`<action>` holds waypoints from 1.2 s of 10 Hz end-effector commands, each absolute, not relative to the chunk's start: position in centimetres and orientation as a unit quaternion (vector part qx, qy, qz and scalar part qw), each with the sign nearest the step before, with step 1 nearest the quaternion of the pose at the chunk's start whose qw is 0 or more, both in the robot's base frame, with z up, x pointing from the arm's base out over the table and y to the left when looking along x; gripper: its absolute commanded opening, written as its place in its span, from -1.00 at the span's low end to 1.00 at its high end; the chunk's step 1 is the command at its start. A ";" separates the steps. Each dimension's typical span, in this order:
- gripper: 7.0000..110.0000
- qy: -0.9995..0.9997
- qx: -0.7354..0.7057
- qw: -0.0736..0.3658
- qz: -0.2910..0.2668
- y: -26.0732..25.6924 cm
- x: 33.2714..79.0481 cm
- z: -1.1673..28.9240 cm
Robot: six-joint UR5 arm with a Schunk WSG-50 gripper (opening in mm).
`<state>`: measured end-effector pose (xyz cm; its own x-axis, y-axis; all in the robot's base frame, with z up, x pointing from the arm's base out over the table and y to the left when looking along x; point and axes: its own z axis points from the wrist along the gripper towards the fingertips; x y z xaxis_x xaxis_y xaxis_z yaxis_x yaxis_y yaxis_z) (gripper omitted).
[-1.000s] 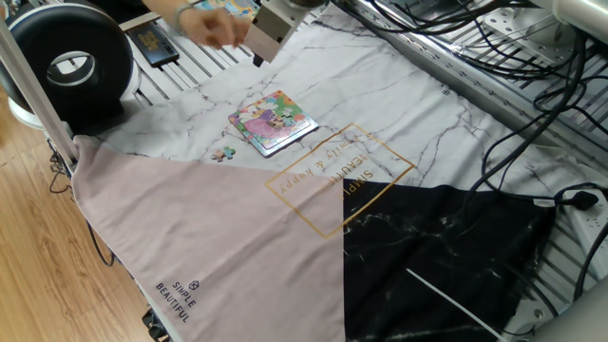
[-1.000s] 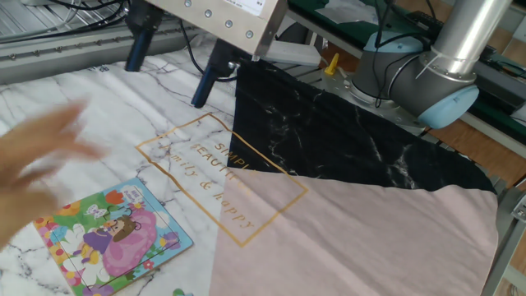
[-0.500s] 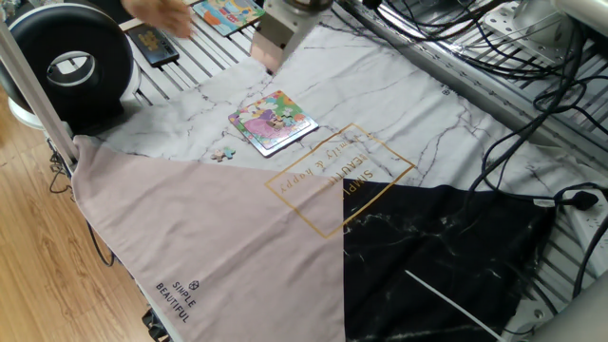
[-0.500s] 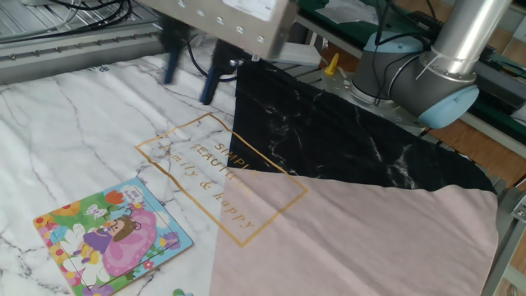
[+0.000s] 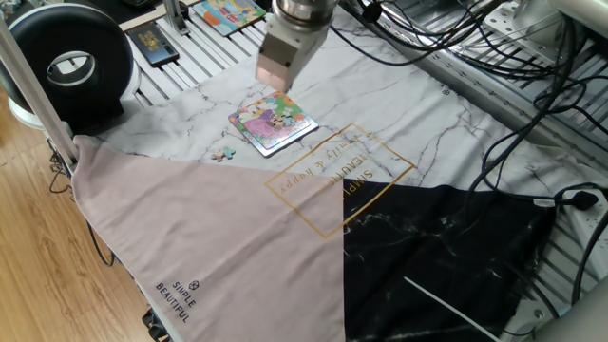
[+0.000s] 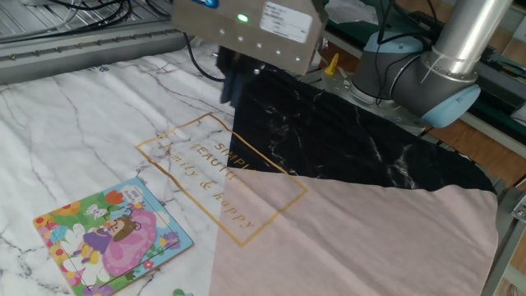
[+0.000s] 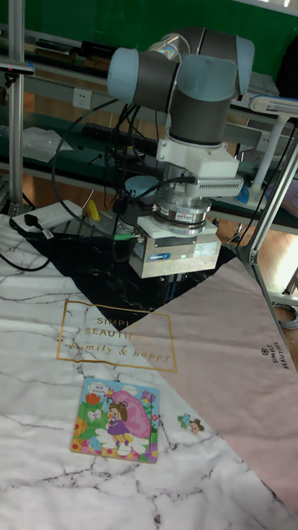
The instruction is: Assemble one piece of a puzzle
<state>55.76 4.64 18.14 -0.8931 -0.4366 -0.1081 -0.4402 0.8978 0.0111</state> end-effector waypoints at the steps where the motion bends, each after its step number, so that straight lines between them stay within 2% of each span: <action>1: -1.00 0.970 -0.239 0.030 0.040 5.8 54.2 17.6; 2: -1.00 0.972 -0.225 0.045 0.058 6.8 54.7 17.6; 4: -1.00 0.974 -0.219 0.045 0.030 5.6 55.0 17.6; 5: -1.00 0.974 -0.223 0.009 0.025 5.0 53.3 17.4; 6: -1.00 0.978 -0.198 -0.008 0.060 6.5 52.2 17.6; 8: -1.00 0.976 -0.213 -0.028 0.034 5.0 51.4 17.5; 11: -1.00 0.967 -0.235 -0.085 0.050 5.1 48.4 17.9; 12: -1.00 0.969 -0.222 -0.078 0.072 6.3 48.6 18.0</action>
